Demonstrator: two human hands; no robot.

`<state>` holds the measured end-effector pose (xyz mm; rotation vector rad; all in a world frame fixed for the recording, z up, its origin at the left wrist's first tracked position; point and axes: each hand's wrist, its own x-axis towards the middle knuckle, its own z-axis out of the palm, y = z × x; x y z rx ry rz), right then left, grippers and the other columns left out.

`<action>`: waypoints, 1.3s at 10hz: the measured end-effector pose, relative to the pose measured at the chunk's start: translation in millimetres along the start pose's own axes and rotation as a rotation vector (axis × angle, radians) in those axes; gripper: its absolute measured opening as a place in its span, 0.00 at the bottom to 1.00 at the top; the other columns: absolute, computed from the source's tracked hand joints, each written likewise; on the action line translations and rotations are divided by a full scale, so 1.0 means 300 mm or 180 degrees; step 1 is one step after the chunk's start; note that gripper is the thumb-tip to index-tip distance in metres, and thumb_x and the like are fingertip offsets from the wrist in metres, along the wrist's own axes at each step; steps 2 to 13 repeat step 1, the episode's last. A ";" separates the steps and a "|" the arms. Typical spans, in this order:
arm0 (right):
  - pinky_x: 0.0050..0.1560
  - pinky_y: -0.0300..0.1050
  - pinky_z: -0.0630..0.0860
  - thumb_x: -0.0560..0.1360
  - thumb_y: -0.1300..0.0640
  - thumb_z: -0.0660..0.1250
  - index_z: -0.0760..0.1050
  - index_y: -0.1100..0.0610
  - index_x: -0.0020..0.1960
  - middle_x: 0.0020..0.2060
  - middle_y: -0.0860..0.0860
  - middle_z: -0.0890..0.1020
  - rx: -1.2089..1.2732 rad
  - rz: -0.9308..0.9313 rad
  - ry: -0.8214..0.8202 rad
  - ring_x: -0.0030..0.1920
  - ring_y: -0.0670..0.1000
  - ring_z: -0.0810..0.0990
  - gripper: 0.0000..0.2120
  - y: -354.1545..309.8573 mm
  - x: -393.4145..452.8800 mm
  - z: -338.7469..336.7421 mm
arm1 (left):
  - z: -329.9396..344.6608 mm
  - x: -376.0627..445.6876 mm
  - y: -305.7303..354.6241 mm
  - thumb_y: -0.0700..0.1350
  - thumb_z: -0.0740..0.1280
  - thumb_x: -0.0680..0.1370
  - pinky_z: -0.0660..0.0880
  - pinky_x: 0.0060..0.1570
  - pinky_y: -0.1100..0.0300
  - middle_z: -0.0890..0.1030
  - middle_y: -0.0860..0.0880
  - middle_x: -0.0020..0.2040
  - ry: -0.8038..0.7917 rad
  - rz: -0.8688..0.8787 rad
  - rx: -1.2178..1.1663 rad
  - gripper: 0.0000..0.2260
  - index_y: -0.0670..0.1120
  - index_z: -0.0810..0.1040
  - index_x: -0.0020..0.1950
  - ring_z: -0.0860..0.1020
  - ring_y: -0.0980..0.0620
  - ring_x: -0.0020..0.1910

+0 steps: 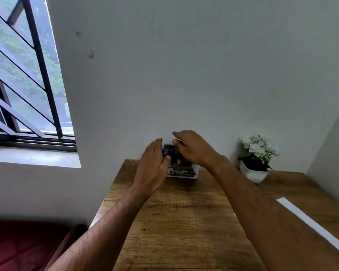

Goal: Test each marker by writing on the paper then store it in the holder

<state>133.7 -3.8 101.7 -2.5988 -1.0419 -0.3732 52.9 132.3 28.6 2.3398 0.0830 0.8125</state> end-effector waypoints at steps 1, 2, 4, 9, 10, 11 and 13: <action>0.68 0.59 0.72 0.85 0.46 0.54 0.68 0.59 0.74 0.69 0.58 0.76 -0.0279 -0.0025 0.0233 0.69 0.59 0.73 0.24 0.038 -0.004 0.010 | 0.006 0.026 0.015 0.50 0.57 0.82 0.51 0.74 0.60 0.59 0.48 0.78 0.0141 0.0190 0.0113 0.27 0.46 0.54 0.79 0.57 0.52 0.77; 0.68 0.59 0.72 0.85 0.46 0.54 0.68 0.59 0.74 0.69 0.58 0.76 -0.0279 -0.0025 0.0233 0.69 0.59 0.73 0.24 0.038 -0.004 0.010 | 0.006 0.026 0.015 0.50 0.57 0.82 0.51 0.74 0.60 0.59 0.48 0.78 0.0141 0.0190 0.0113 0.27 0.46 0.54 0.79 0.57 0.52 0.77; 0.68 0.59 0.72 0.85 0.46 0.54 0.68 0.59 0.74 0.69 0.58 0.76 -0.0279 -0.0025 0.0233 0.69 0.59 0.73 0.24 0.038 -0.004 0.010 | 0.006 0.026 0.015 0.50 0.57 0.82 0.51 0.74 0.60 0.59 0.48 0.78 0.0141 0.0190 0.0113 0.27 0.46 0.54 0.79 0.57 0.52 0.77; 0.68 0.59 0.72 0.85 0.46 0.54 0.68 0.59 0.74 0.69 0.58 0.76 -0.0279 -0.0025 0.0233 0.69 0.59 0.73 0.24 0.038 -0.004 0.010 | 0.006 0.026 0.015 0.50 0.57 0.82 0.51 0.74 0.60 0.59 0.48 0.78 0.0141 0.0190 0.0113 0.27 0.46 0.54 0.79 0.57 0.52 0.77; 0.68 0.59 0.72 0.85 0.46 0.54 0.68 0.59 0.74 0.69 0.58 0.76 -0.0279 -0.0025 0.0233 0.69 0.59 0.73 0.24 0.038 -0.004 0.010 | 0.006 0.026 0.015 0.50 0.57 0.82 0.51 0.74 0.60 0.59 0.48 0.78 0.0141 0.0190 0.0113 0.27 0.46 0.54 0.79 0.57 0.52 0.77; 0.68 0.59 0.72 0.85 0.46 0.54 0.68 0.59 0.74 0.69 0.58 0.76 -0.0279 -0.0025 0.0233 0.69 0.59 0.73 0.24 0.038 -0.004 0.010 | 0.006 0.026 0.015 0.50 0.57 0.82 0.51 0.74 0.60 0.59 0.48 0.78 0.0141 0.0190 0.0113 0.27 0.46 0.54 0.79 0.57 0.52 0.77; 0.68 0.59 0.72 0.85 0.46 0.54 0.68 0.59 0.74 0.69 0.58 0.76 -0.0279 -0.0025 0.0233 0.69 0.59 0.73 0.24 0.038 -0.004 0.010 | 0.006 0.026 0.015 0.50 0.57 0.82 0.51 0.74 0.60 0.59 0.48 0.78 0.0141 0.0190 0.0113 0.27 0.46 0.54 0.79 0.57 0.52 0.77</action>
